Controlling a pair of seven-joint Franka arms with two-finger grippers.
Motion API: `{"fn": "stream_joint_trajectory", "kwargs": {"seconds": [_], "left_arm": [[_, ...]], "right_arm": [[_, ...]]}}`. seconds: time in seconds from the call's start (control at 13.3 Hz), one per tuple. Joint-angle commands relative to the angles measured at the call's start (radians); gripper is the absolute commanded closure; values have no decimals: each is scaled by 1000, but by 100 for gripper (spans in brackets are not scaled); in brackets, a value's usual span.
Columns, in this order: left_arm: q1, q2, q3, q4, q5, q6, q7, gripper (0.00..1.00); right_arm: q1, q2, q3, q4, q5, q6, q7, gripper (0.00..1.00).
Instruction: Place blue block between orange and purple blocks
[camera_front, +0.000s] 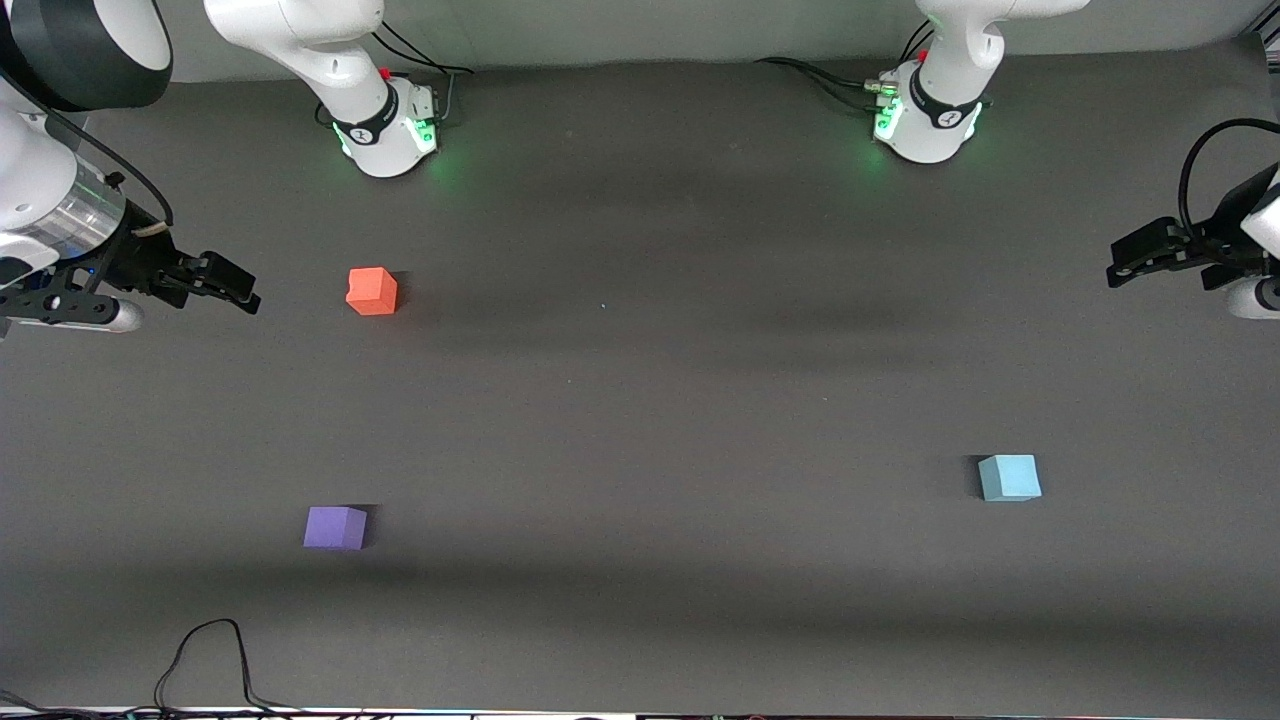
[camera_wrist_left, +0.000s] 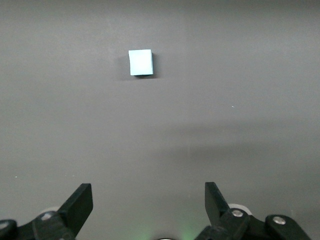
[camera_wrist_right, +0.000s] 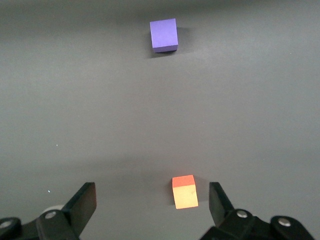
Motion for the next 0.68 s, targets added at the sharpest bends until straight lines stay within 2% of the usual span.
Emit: {"fn": "stream_joint_trajectory", "kwargs": {"seconds": [0.0,0.6], "left_arm": [[-9,-33,6,-33,0,-3,1,0],[-5,-12,7,-21,12,14,10,0]], "right_arm": [[4,-2,-7,-10,4,17,-22,0],[4,1,-7,-11,4,25,-20,0]]}}
